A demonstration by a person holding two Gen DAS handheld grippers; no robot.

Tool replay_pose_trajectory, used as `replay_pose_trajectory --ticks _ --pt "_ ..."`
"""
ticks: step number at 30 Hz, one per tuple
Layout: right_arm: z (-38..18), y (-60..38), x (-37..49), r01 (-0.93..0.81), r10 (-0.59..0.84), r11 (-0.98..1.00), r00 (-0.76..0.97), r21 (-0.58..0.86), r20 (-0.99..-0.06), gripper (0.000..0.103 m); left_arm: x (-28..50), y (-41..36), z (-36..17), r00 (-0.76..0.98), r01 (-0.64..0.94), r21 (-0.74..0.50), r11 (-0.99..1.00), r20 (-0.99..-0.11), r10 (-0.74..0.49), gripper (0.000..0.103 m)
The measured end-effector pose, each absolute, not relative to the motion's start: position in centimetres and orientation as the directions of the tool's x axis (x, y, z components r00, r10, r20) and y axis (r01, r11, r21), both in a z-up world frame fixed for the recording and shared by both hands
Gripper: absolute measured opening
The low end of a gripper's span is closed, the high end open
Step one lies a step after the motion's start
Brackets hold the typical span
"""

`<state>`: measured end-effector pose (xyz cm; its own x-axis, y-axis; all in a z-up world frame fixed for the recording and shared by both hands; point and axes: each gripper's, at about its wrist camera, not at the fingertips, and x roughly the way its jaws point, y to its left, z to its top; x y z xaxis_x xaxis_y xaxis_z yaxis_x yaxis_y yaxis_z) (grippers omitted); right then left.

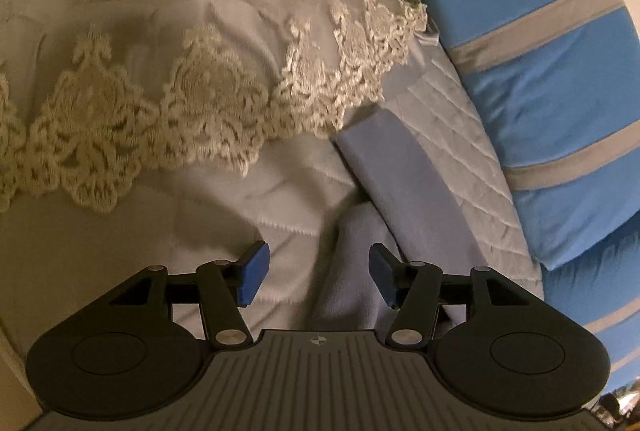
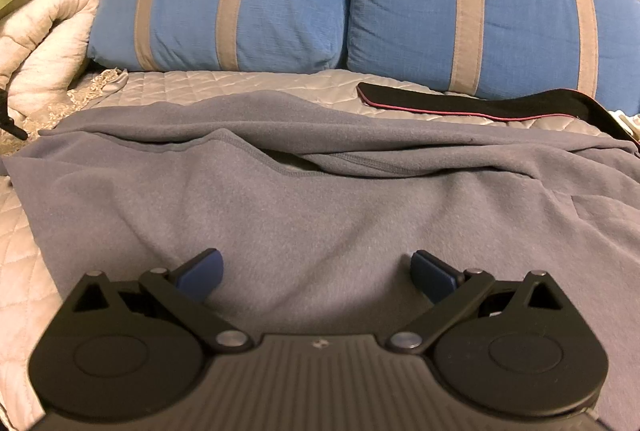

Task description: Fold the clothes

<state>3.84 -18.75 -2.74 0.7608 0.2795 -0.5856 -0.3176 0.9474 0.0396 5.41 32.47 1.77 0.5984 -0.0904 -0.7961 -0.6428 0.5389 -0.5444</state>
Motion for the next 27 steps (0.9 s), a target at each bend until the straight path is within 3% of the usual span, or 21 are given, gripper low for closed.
replay_pose_trajectory --ticks 4,5,6,8,11,14,17,23,27 --pt "-2.8 -18.8 3.9 -0.317 0.279 0.947 0.761 0.039 -0.586 0.103 5.0 31.8 1.0 0.617 -0.621 -0.618 0.483 -0.765 -0.184 0.050" --pt "-2.8 -18.8 3.9 -0.317 0.279 0.947 0.761 0.039 -0.585 0.103 5.1 31.3 0.6 0.632 -0.599 -0.649 0.469 -0.743 -0.220 0.020" --pt "-2.8 -18.8 3.8 -0.317 0.278 0.948 0.761 0.037 -0.585 0.103 5.2 30.8 0.2 0.638 -0.578 -0.670 0.466 -0.727 -0.254 0.005" --pt "-2.8 -18.8 3.8 -0.322 0.282 0.946 0.760 0.038 -0.586 0.103 5.5 29.5 0.9 0.616 -0.573 -0.620 0.536 -0.757 -0.217 0.006" --pt "-2.8 -18.9 3.7 -0.321 0.283 0.946 0.758 0.042 -0.587 0.103 5.6 26.7 4.5 0.600 -0.541 -0.423 0.727 -0.800 -0.019 0.006" --pt "-2.7 -18.9 3.6 -0.330 0.292 0.943 0.753 0.045 -0.590 0.103 4.8 23.9 8.3 0.614 -0.509 -0.214 0.834 -0.769 0.178 0.006" --pt "-2.7 -19.1 3.5 -0.334 0.294 0.941 0.751 0.044 -0.591 0.103 4.2 22.1 10.9 0.616 -0.503 -0.077 0.861 -0.731 0.294 0.010" --pt "-2.6 -19.3 3.5 -0.340 0.300 0.939 0.745 0.048 -0.596 0.103 3.8 23.4 12.3 0.600 -0.569 -0.040 0.822 -0.704 0.381 0.047" --pt "-2.5 -19.3 3.5 -0.341 0.300 0.939 0.742 0.048 -0.599 0.103 3.2 25.7 11.6 0.568 -0.608 -0.093 0.788 -0.744 0.351 0.047"
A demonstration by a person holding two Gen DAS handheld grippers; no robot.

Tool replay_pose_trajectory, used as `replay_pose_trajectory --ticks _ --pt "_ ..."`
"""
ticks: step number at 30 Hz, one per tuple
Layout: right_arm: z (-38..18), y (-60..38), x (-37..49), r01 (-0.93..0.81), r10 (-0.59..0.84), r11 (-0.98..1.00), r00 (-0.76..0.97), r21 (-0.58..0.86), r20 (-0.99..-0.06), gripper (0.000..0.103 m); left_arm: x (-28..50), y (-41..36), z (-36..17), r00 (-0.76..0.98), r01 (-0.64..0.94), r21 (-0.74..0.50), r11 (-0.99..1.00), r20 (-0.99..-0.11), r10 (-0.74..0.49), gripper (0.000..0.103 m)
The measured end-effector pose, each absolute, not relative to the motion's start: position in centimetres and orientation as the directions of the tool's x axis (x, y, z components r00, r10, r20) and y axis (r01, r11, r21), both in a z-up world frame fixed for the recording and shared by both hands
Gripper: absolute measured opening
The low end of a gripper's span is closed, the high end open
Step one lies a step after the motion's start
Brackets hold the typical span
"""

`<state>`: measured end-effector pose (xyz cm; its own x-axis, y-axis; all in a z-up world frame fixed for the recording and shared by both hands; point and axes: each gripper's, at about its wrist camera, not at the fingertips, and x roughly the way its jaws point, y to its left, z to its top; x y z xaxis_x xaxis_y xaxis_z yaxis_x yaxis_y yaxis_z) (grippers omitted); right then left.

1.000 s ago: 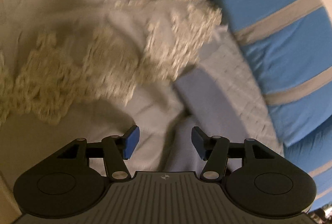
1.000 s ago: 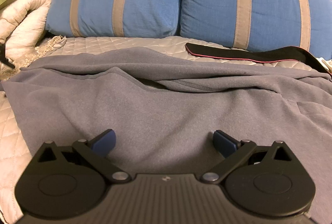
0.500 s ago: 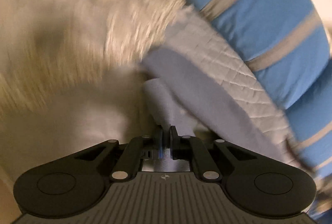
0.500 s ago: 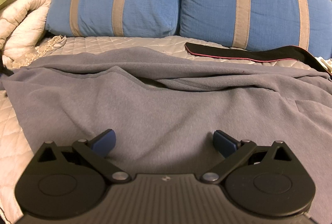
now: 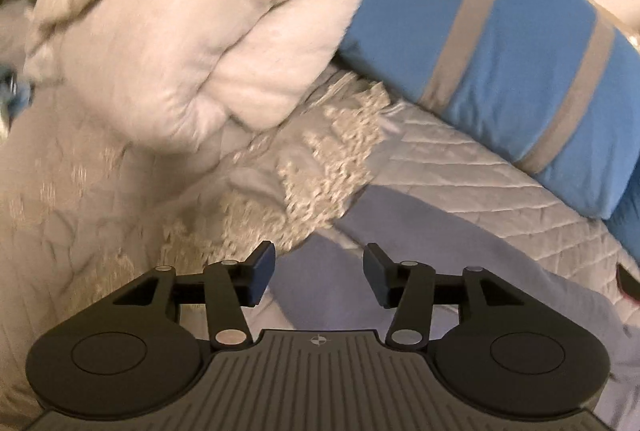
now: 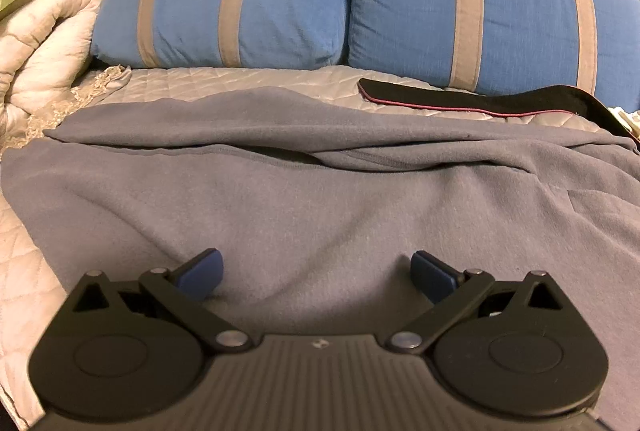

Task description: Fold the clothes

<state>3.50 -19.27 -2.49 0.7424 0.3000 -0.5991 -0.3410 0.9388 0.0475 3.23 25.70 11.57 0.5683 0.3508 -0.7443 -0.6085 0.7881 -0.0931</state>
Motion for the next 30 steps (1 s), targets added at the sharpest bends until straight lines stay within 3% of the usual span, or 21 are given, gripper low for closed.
replay_pose_trajectory --ticks 5,14,19,25,30 --pt "-2.4 -19.3 3.4 -0.347 0.306 0.936 0.740 0.050 -0.599 0.103 2.8 28.2 9.6 0.529 -0.651 -0.173 0.739 -0.802 0.278 0.047" --pt "-2.3 -19.4 3.2 -0.369 0.331 0.927 0.734 0.061 -0.593 0.103 2.4 32.5 3.7 0.553 -0.691 -0.462 0.556 -0.833 -0.006 0.050" --pt "-2.2 -19.6 3.3 -0.366 0.336 0.928 0.729 0.076 -0.596 0.103 0.3 34.9 0.1 0.670 -0.666 -0.648 0.368 -0.737 -0.085 0.050" --pt "-2.2 -19.6 3.3 -0.361 0.336 0.929 0.724 0.084 -0.602 0.103 -2.2 35.5 -2.8 0.817 -0.548 -0.813 0.197 -0.571 -0.080 0.052" --pt "-2.2 -19.6 3.3 -0.362 0.333 0.929 0.725 0.078 -0.602 0.103 -2.6 35.1 -3.8 0.874 -0.472 -0.863 0.179 -0.485 -0.038 0.051"
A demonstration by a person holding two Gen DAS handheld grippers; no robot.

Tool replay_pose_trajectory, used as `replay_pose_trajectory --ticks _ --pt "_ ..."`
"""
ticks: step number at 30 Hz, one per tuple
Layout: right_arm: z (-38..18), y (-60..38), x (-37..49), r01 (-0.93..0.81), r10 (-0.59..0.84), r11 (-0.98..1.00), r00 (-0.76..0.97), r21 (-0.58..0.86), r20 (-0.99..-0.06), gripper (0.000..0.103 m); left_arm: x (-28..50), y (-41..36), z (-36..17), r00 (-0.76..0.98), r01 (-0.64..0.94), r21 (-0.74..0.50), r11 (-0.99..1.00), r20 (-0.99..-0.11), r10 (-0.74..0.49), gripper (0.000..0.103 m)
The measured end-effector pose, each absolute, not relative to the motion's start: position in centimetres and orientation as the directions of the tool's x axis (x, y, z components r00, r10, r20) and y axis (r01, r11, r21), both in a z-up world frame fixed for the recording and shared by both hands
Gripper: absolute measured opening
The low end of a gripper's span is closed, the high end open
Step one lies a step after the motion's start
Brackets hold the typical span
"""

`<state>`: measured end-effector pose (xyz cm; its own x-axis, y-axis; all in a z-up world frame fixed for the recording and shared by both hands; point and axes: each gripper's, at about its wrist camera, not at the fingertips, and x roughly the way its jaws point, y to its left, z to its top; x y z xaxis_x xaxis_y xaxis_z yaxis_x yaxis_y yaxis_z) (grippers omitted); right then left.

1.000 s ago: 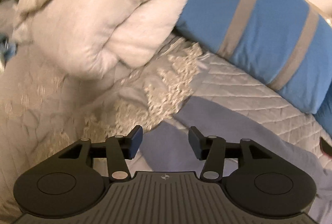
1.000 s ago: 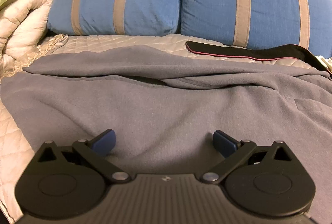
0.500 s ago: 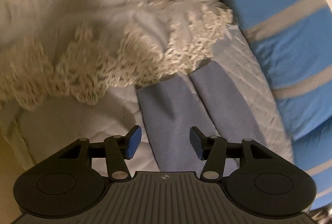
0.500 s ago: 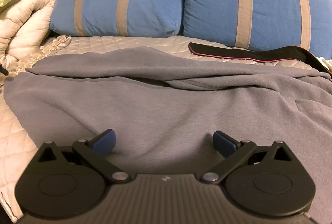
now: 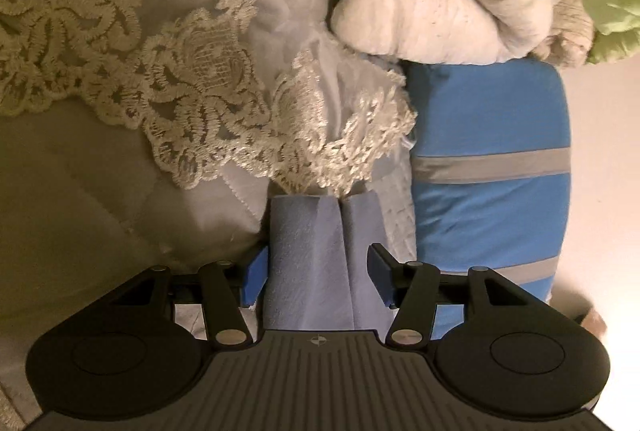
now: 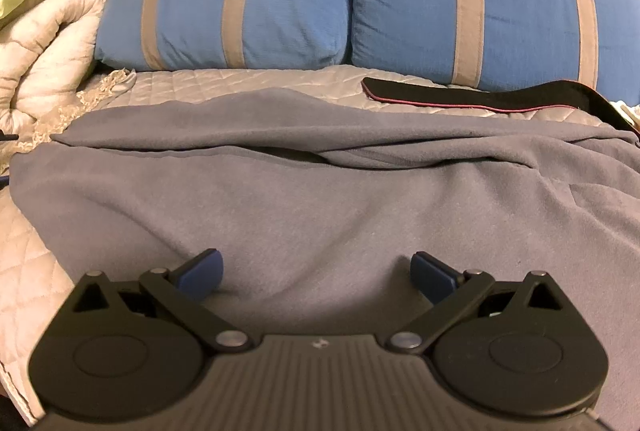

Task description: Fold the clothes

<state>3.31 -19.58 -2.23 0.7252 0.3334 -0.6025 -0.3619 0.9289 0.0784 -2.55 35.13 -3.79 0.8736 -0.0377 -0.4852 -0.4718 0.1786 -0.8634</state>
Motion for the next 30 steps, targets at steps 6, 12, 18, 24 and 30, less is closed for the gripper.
replay_pose_trajectory --ticks 6,12,18,24,30 --pt "-2.2 -19.6 3.3 -0.362 0.333 0.929 0.725 0.077 -0.603 0.103 -2.1 35.1 -2.3 0.809 -0.569 -0.791 0.225 -0.588 -0.024 0.016" --pt "-2.1 -19.6 3.3 -0.359 0.335 0.929 0.723 0.084 -0.604 0.103 -1.4 33.2 2.8 0.698 -0.669 -0.547 0.503 -0.696 0.172 0.003" --pt "-2.0 -19.8 3.1 -0.381 0.351 0.921 0.714 0.085 -0.606 0.103 0.0 31.8 4.7 0.621 -0.705 -0.365 0.608 -0.733 0.279 0.002" --pt "-1.7 -20.1 3.1 -0.378 0.353 0.921 0.720 0.088 -0.597 0.103 -0.3 32.4 4.1 0.520 -0.778 -0.277 0.564 -0.788 0.329 0.002" --pt "-1.1 -19.9 2.5 -0.410 0.370 0.910 0.731 0.064 -0.574 0.103 0.6 31.6 4.6 0.470 -0.776 -0.143 0.614 -0.780 0.413 0.002"
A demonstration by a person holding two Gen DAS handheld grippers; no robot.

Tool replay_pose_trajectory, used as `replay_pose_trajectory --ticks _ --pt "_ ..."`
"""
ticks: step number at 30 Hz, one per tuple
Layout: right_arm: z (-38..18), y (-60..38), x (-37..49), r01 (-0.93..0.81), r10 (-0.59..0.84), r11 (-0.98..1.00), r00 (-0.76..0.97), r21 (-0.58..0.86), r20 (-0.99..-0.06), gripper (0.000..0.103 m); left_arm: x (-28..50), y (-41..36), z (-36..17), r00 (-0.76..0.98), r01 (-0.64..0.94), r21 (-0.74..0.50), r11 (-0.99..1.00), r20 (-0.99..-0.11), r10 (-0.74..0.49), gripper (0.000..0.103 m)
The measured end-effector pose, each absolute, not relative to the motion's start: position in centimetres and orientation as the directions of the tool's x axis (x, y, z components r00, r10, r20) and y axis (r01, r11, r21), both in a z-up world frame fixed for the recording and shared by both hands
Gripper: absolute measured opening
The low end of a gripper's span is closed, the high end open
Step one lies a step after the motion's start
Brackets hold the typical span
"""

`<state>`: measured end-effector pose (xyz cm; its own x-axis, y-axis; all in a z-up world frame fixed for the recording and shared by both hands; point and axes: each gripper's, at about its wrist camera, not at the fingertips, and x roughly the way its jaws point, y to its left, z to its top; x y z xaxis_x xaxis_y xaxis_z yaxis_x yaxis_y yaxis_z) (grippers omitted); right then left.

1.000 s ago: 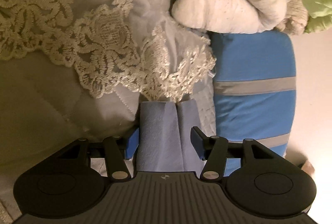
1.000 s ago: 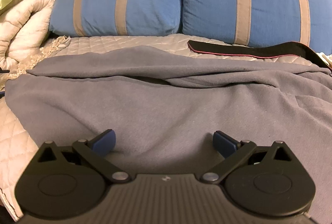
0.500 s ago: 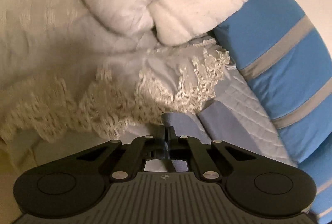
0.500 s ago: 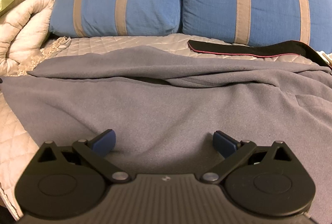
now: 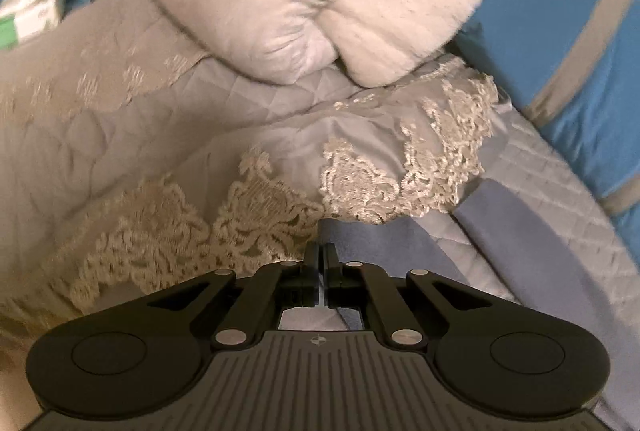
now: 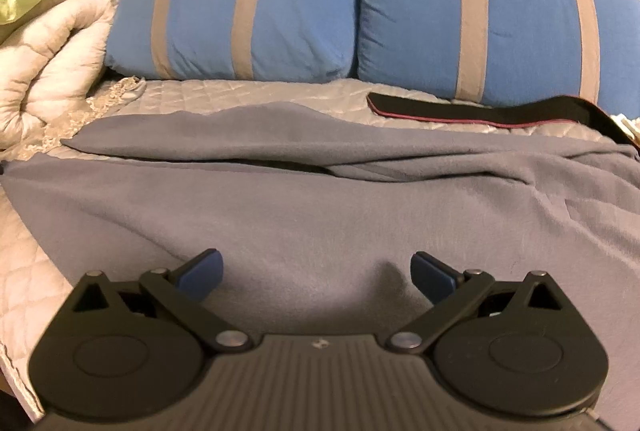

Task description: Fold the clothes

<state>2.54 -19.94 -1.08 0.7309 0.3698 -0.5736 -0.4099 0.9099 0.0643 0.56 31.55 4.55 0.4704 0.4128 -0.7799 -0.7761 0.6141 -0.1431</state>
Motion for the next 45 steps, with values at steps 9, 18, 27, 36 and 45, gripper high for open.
replay_pose_trajectory --ticks 9,18,27,36,45 --pt "-0.5 -18.7 0.9 -0.505 0.423 0.863 0.723 0.001 -0.547 0.103 1.6 31.2 5.3 0.330 -0.813 0.063 0.579 -0.769 0.548 0.035" --pt "-1.8 -13.4 -7.9 -0.675 0.510 0.506 0.736 -0.537 -0.445 0.103 2.1 25.2 8.5 0.638 -0.608 -0.244 0.755 -0.717 0.282 0.048" --pt "-3.5 -11.6 -9.5 -0.541 0.403 0.375 0.826 -0.752 -0.393 0.077 3.9 18.2 8.3 0.692 -0.327 -0.320 0.889 -0.721 -0.005 0.051" --pt "-4.8 -11.5 -10.1 -0.608 0.439 0.230 0.762 -0.760 -0.476 0.003 4.0 16.0 8.1 0.682 -0.242 -0.326 0.914 -0.727 -0.079 0.051" --pt "-4.3 -13.5 -11.1 -0.643 0.494 0.141 0.704 -0.752 -0.510 0.003 4.5 15.3 7.3 0.661 -0.214 -0.381 0.900 -0.735 -0.154 0.051"
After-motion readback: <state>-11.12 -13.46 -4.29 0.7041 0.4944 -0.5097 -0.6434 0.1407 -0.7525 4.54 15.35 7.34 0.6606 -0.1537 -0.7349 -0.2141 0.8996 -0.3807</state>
